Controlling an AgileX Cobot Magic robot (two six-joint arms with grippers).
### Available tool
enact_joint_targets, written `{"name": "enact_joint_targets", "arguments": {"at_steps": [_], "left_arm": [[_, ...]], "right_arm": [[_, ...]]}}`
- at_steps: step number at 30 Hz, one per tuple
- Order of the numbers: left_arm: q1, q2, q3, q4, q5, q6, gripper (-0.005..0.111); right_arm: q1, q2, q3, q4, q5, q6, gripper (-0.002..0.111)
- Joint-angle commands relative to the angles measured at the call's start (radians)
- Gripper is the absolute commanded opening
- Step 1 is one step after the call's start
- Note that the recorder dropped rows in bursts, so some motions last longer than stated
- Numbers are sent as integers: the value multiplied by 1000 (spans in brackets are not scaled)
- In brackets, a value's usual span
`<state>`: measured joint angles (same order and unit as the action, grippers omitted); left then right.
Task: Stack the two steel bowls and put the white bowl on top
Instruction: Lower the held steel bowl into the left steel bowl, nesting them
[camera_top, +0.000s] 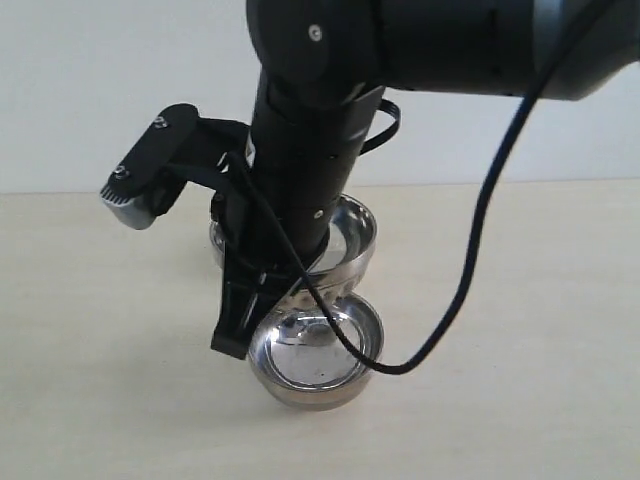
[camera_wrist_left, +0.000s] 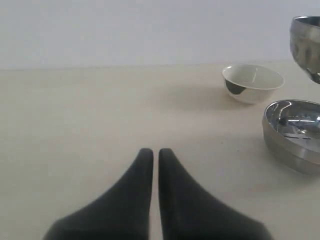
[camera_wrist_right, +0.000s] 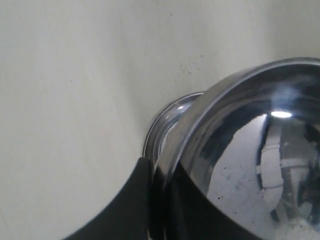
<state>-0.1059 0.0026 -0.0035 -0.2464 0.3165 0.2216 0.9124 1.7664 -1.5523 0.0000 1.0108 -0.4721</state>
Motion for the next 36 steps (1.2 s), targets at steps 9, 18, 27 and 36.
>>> {"name": "enact_joint_targets", "arguments": {"at_steps": [9, 18, 27, 36], "left_arm": [[2, -3, 4, 1, -1, -6, 4], [2, -3, 4, 1, -1, -6, 4], [2, -3, 4, 1, -1, -6, 4], [2, -3, 4, 1, -1, -6, 4]], "right_arm": [[-19, -40, 175, 5, -199, -16, 0], [-19, 65, 183, 10, -256, -18, 0], [-28, 82, 217, 10, -285, -24, 0], [-36, 82, 217, 16, -288, -8, 0]]}}
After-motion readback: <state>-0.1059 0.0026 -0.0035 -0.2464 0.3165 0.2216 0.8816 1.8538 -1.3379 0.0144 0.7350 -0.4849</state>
